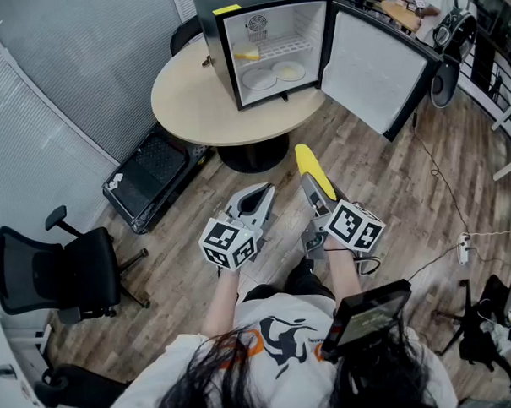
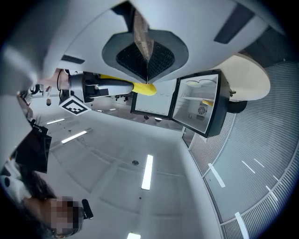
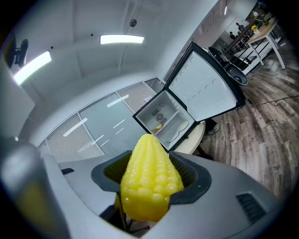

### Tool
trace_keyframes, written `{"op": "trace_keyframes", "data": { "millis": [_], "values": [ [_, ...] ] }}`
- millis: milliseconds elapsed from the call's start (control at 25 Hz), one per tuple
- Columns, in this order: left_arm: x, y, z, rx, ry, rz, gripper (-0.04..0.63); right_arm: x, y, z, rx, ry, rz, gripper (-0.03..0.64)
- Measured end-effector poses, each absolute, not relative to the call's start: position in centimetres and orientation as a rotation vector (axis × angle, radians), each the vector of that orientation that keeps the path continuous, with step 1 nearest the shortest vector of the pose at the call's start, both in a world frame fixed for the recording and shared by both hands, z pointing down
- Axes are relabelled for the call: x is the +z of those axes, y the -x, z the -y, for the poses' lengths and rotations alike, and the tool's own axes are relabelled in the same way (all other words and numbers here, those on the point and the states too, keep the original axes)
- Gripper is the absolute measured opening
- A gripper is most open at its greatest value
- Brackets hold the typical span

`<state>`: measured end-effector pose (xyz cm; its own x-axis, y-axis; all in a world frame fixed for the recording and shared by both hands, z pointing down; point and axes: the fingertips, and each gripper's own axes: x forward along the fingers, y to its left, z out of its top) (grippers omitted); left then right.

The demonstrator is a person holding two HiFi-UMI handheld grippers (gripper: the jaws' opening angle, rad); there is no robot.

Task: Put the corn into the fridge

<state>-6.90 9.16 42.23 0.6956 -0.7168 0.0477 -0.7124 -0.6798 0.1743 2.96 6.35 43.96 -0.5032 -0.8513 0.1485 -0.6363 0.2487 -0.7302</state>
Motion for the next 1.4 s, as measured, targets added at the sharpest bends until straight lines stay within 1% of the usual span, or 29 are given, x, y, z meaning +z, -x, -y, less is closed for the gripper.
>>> {"op": "trace_keyframes", "data": {
  "millis": [160, 840, 1400],
  "values": [
    [42.3, 6.4, -9.1, -0.030, -2.728, 1.150, 0.012, 43.4, -4.1, -6.1, -1.064, 1.444, -2.232, 0.258],
    [43.1, 5.3, -7.1, -0.014, -2.703, 1.141, 0.012, 44.5, -5.2, -4.0, -1.114, 1.395, -2.208, 0.258],
    [44.2, 2.6, -1.0, 0.017, -2.680, 1.147, 0.012, 45.3, -7.3, 2.4, -1.128, 1.384, -2.257, 0.258]
  ]
}}
